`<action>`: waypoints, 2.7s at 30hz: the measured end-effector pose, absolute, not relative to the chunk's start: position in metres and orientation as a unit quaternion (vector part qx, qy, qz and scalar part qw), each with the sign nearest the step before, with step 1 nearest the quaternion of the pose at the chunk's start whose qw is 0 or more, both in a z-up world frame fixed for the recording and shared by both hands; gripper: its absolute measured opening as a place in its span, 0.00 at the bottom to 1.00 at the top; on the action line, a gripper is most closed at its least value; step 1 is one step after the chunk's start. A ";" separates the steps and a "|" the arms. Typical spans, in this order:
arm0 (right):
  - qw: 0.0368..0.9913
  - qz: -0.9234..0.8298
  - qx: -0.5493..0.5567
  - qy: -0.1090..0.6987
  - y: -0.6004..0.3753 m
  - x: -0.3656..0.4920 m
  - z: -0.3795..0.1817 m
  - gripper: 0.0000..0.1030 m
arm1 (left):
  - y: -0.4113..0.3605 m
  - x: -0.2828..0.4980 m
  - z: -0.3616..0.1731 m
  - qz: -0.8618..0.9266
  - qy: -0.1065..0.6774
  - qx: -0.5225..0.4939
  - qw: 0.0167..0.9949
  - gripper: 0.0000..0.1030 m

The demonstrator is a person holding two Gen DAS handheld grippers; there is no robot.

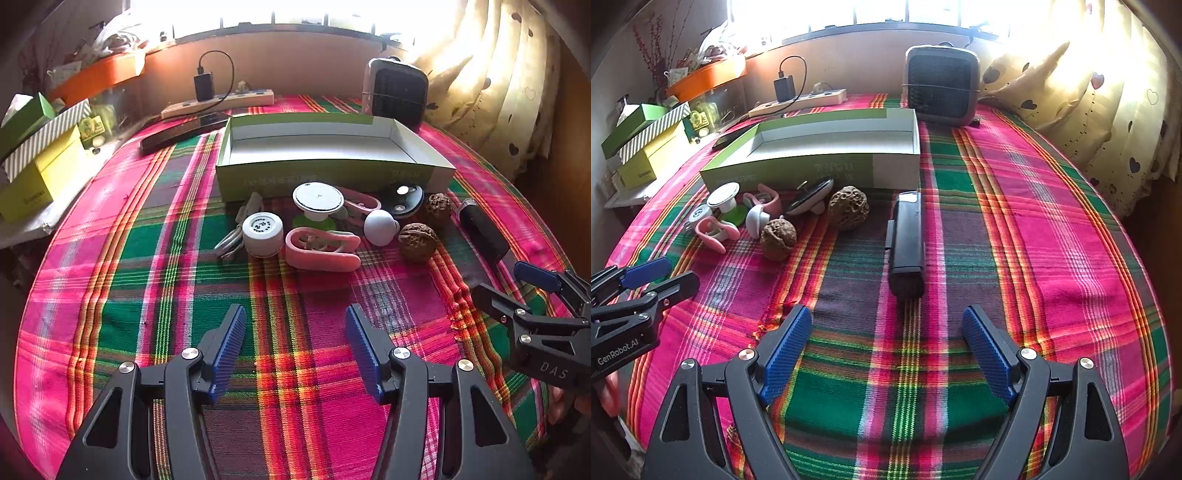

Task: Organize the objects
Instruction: 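Grasp the white coiled cable with the left tool while the right tool approaches the black power bank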

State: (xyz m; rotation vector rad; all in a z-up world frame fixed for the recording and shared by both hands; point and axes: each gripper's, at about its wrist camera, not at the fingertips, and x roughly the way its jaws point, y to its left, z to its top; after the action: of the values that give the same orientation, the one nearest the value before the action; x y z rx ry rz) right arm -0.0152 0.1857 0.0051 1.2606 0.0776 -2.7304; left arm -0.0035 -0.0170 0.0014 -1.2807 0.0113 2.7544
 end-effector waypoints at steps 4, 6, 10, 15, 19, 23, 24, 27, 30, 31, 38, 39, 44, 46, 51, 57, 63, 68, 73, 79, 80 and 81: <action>0.061 -0.903 0.425 0.027 0.192 -0.020 0.006 0.82 | -0.027 -0.008 0.002 0.905 -0.005 -0.424 0.045 0.53; 0.054 -0.902 0.427 0.027 0.196 -0.023 0.006 0.82 | -0.034 -0.011 0.002 0.904 -0.012 -0.426 0.037 0.53; 0.049 -0.902 0.429 0.026 0.201 -0.028 0.006 0.82 | -0.043 -0.017 0.002 0.903 -0.024 -0.429 0.029 0.53; 0.050 -0.900 0.432 0.026 0.205 -0.036 0.006 0.82 | -0.050 -0.025 0.003 0.902 -0.028 -0.431 0.028 0.53; 0.054 -0.896 0.440 0.027 0.205 -0.044 0.007 0.82 | -0.056 -0.034 0.004 0.901 -0.034 -0.433 0.026 0.53; 0.057 -0.894 0.443 0.030 0.206 -0.050 0.007 0.82 | -0.061 -0.044 0.003 0.901 -0.026 -0.434 0.017 0.53; 0.057 -0.894 0.443 0.030 0.207 -0.052 0.007 0.82 | -0.061 -0.046 0.003 0.901 -0.021 -0.433 0.016 0.53; 0.058 -0.894 0.444 0.030 0.207 -0.056 0.007 0.82 | -0.063 -0.053 0.002 0.900 -0.007 -0.436 0.007 0.53; 0.057 -0.893 0.445 0.031 0.208 -0.060 0.008 0.82 | -0.068 -0.058 0.002 0.899 -0.002 -0.438 0.003 0.53; 0.057 -0.893 0.445 0.031 0.208 -0.061 0.008 0.81 | -0.070 -0.058 0.002 0.898 -0.002 -0.439 0.002 0.53; 0.063 -0.893 0.444 0.032 0.207 -0.067 0.008 0.78 | -0.076 -0.065 0.002 0.897 0.010 -0.442 0.007 0.53; 0.064 -0.893 0.444 0.032 0.207 -0.068 0.008 0.77 | -0.075 -0.067 0.002 0.897 0.011 -0.442 0.009 0.53; 0.065 -0.894 0.442 0.033 0.207 -0.071 0.008 0.75 | -0.068 -0.072 0.003 0.898 0.026 -0.439 0.027 0.53; 0.067 -0.894 0.442 0.035 0.207 -0.073 0.008 0.74 | -0.067 -0.075 0.003 0.898 0.029 -0.438 0.034 0.53; 0.068 -0.894 0.442 0.035 0.206 -0.074 0.008 0.73 | -0.067 -0.083 0.003 0.896 0.025 -0.440 0.042 0.53; 0.069 -0.894 0.442 0.036 0.205 -0.077 0.009 0.72 | -0.062 -0.092 0.004 0.897 0.048 -0.436 0.051 0.53; 0.071 -0.894 0.441 0.037 0.203 -0.080 0.011 0.68 | -0.058 -0.100 0.005 0.897 0.061 -0.434 0.062 0.53; 0.072 -0.895 0.439 0.037 0.201 -0.079 0.010 0.66 | -0.059 -0.102 0.005 0.896 0.049 -0.436 0.071 0.48; 0.073 -0.895 0.439 0.037 0.201 -0.079 0.010 0.65 | -0.056 -0.102 0.004 0.896 0.046 -0.435 0.079 0.43; 0.073 -0.895 0.439 0.037 0.200 -0.078 0.010 0.63 | -0.054 -0.101 0.005 0.896 0.046 -0.433 0.084 0.35; 0.073 -0.895 0.439 0.037 0.200 -0.078 0.010 0.63 | -0.053 -0.101 0.005 0.896 0.046 -0.433 0.085 0.32; 0.073 -0.895 0.439 0.037 0.200 -0.078 0.010 0.62 | -0.053 -0.101 0.005 0.896 0.045 -0.433 0.086 0.31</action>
State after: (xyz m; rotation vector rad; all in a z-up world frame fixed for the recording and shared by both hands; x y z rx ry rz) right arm -0.0777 0.2005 0.0102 1.3167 0.1102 -2.6873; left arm -0.1007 -0.0527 0.0049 -1.2900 0.1355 2.6713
